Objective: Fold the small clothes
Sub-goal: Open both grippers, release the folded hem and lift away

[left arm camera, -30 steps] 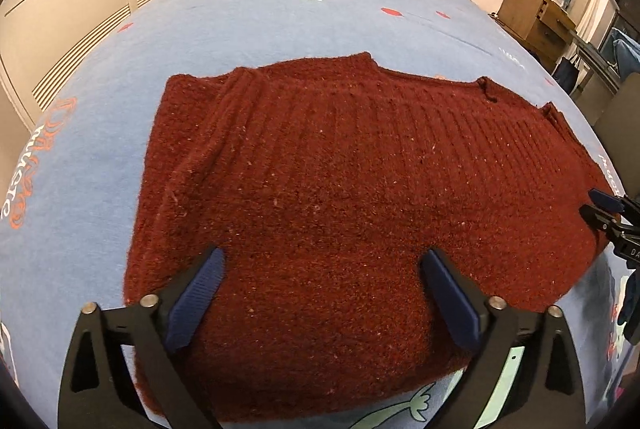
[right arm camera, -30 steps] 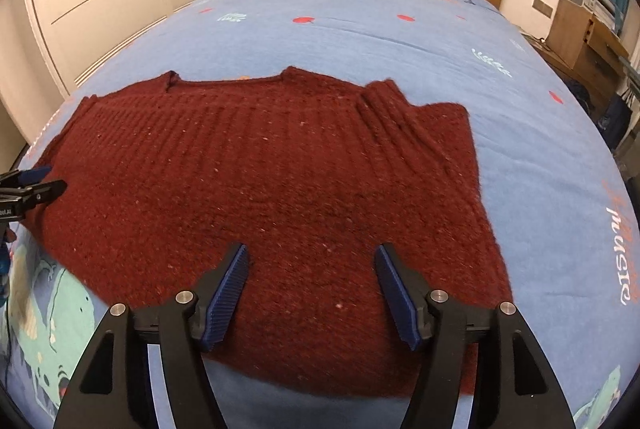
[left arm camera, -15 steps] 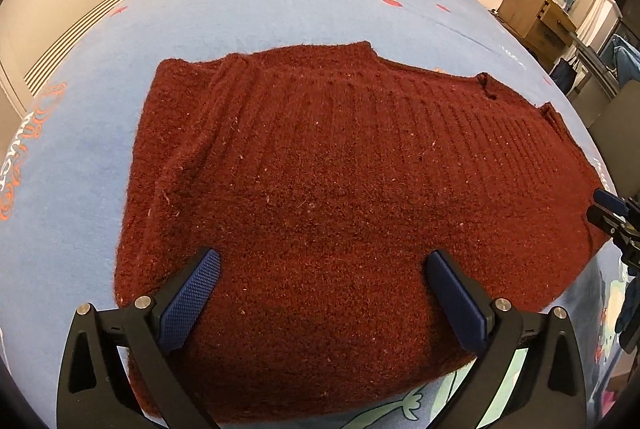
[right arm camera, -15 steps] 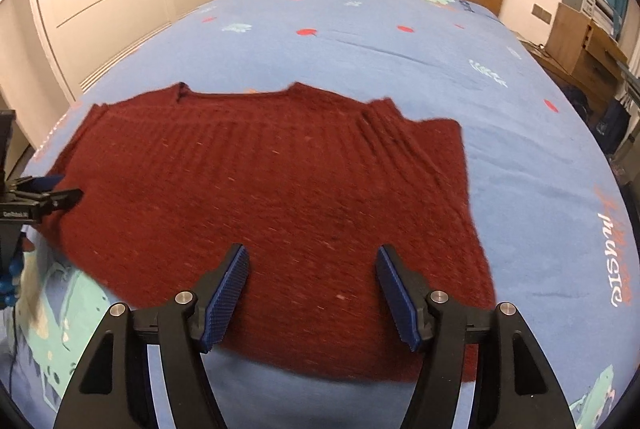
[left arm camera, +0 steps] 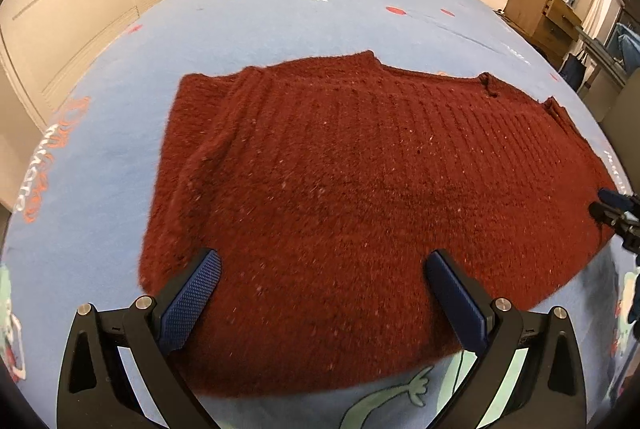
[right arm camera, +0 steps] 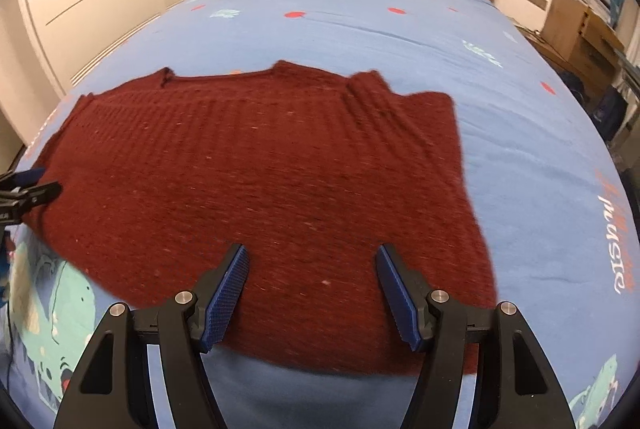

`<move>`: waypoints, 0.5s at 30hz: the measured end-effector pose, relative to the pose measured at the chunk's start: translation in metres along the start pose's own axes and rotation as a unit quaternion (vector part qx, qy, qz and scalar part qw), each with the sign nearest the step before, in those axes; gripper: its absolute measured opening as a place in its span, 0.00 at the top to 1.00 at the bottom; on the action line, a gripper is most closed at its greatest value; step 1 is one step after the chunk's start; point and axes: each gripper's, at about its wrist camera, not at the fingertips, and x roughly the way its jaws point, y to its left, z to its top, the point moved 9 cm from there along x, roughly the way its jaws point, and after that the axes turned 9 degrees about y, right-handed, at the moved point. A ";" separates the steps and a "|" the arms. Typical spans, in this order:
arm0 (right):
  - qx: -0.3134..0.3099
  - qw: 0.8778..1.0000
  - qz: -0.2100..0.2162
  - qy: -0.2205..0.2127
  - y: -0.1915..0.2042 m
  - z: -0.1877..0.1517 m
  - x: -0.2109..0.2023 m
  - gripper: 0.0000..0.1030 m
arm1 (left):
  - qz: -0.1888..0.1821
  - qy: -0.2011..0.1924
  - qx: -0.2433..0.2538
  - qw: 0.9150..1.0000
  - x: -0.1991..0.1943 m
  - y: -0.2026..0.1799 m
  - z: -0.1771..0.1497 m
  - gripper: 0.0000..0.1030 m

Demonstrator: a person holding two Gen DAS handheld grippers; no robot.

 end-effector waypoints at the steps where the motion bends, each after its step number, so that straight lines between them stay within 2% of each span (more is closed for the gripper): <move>1: 0.003 1.000 -0.001 0.001 -0.002 -0.001 -0.002 0.35 | 0.006 -0.002 0.002 1.000 -0.003 0.000 -0.002 0.01; 6: 0.009 1.000 -0.012 -0.001 -0.003 -0.005 -0.013 0.34 | 0.031 -0.018 0.009 0.999 -0.022 0.001 -0.014 0.01; 15: 0.029 1.000 -0.002 -0.006 0.005 -0.031 -0.038 0.34 | 0.042 -0.043 0.014 0.998 -0.052 -0.005 -0.038 0.01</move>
